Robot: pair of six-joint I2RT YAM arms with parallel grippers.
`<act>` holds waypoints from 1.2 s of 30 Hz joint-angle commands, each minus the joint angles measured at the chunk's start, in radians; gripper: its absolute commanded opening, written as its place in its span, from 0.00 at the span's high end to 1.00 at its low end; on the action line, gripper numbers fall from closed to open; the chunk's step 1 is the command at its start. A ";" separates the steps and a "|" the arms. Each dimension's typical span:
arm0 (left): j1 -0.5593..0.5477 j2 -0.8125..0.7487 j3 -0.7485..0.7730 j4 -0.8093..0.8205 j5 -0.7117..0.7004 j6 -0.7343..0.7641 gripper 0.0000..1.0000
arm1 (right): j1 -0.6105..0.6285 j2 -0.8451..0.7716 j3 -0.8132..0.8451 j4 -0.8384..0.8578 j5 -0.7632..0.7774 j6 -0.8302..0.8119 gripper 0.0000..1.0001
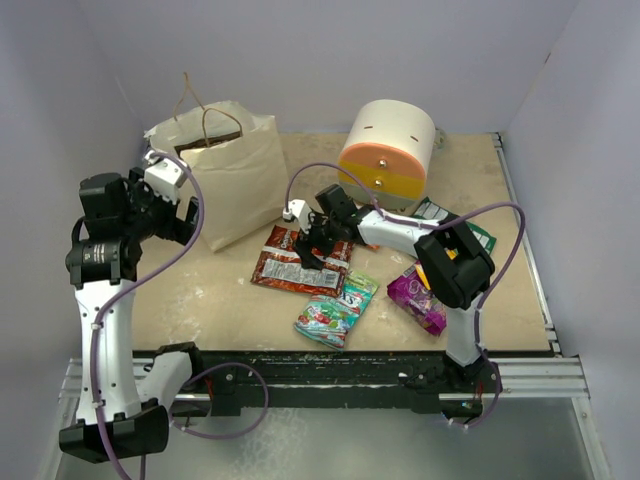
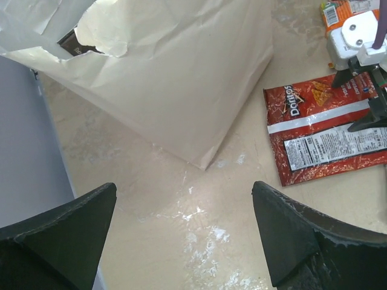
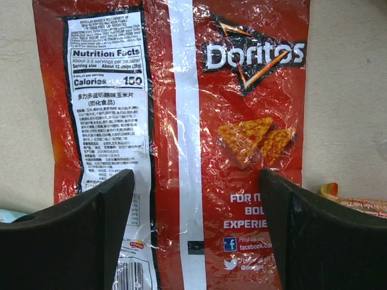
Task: Place the snacks into the paper bag
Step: Pick up the snack from the center of the board.
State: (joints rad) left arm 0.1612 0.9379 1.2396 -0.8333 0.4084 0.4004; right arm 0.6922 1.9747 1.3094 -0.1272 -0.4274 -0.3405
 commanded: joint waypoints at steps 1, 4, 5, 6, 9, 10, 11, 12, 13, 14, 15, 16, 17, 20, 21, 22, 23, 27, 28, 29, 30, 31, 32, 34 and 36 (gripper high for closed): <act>-0.001 -0.043 -0.025 0.021 0.044 -0.038 0.02 | 0.000 -0.023 0.002 -0.026 0.005 0.020 0.16; -0.001 -0.062 -0.052 0.012 0.050 -0.021 0.01 | 0.001 -0.020 -0.010 -0.024 -0.009 0.033 0.21; -0.002 -0.062 -0.056 0.006 0.051 -0.018 0.00 | 0.000 -0.017 -0.013 -0.020 -0.012 0.037 0.22; -0.002 -0.061 -0.060 -0.006 0.058 -0.013 0.00 | 0.002 -0.013 -0.018 -0.017 -0.015 0.041 0.23; -0.002 -0.067 -0.073 -0.030 0.070 0.007 0.00 | 0.003 -0.008 -0.013 -0.021 -0.020 0.049 0.28; -0.002 -0.073 -0.081 -0.029 0.073 0.009 0.00 | 0.004 -0.006 -0.011 -0.020 -0.019 0.050 0.31; -0.002 -0.077 -0.091 -0.027 0.082 0.010 0.00 | 0.006 -0.005 -0.012 -0.017 -0.014 0.049 0.32; -0.002 -0.083 -0.106 -0.023 0.097 0.015 0.00 | 0.005 -0.006 -0.012 -0.013 -0.002 0.048 0.32; -0.002 -0.087 -0.118 -0.028 0.114 0.024 0.00 | 0.006 -0.011 -0.013 -0.009 0.008 0.041 0.32; -0.002 -0.089 -0.126 -0.034 0.122 0.034 0.00 | 0.005 -0.018 -0.013 -0.005 0.020 0.034 0.32; -0.002 -0.090 -0.133 -0.042 0.126 0.042 0.00 | 0.006 -0.024 -0.008 -0.011 0.031 0.023 0.32; -0.002 -0.090 -0.140 -0.049 0.130 0.055 0.00 | 0.005 -0.031 0.000 -0.027 0.033 0.009 0.32; -0.002 -0.090 -0.147 -0.056 0.134 0.074 0.00 | 0.005 -0.038 0.008 -0.041 0.031 0.001 0.31; -0.002 -0.106 -0.185 -0.035 0.121 0.100 0.01 | 0.005 -0.065 0.021 -0.035 0.030 -0.007 0.31; -0.002 -0.109 -0.190 -0.034 0.122 0.106 0.01 | 0.006 -0.075 0.022 -0.024 0.036 -0.009 0.30; -0.002 -0.112 -0.194 -0.037 0.124 0.114 0.01 | 0.005 -0.083 0.025 -0.010 0.041 -0.008 0.30; -0.002 -0.112 -0.198 -0.038 0.125 0.122 0.01 | 0.005 -0.086 0.030 0.000 0.048 -0.006 0.29; -0.002 -0.119 -0.228 -0.033 0.119 0.161 0.01 | 0.003 -0.064 0.068 0.025 0.067 0.014 0.29; -0.003 -0.119 -0.232 -0.031 0.112 0.167 0.01 | 0.002 -0.049 0.082 0.024 0.068 0.020 0.29; -0.002 -0.120 -0.236 -0.030 0.106 0.173 0.01 | 0.002 -0.032 0.103 0.012 0.068 0.022 0.28; -0.002 -0.122 -0.238 -0.029 0.102 0.178 0.01 | 0.002 -0.010 0.136 -0.010 0.070 0.023 0.28; -0.002 -0.125 -0.238 -0.028 0.101 0.184 0.01 | 0.002 0.011 0.160 -0.027 0.070 0.023 0.27; -0.002 -0.129 -0.238 -0.026 0.102 0.187 0.01 | 0.002 0.038 0.184 -0.045 0.069 0.023 0.26; -0.002 -0.135 -0.237 -0.023 0.108 0.193 0.01 | 0.002 0.071 0.222 -0.064 0.064 0.021 0.25; -0.002 -0.141 -0.236 -0.022 0.110 0.198 0.01 | 0.001 0.098 0.249 -0.103 0.060 0.019 0.25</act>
State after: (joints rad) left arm 0.1612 0.8215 0.9997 -0.8871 0.5014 0.5621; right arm 0.6937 2.0209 1.4944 -0.1528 -0.3748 -0.3248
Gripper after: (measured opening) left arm 0.992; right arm 0.746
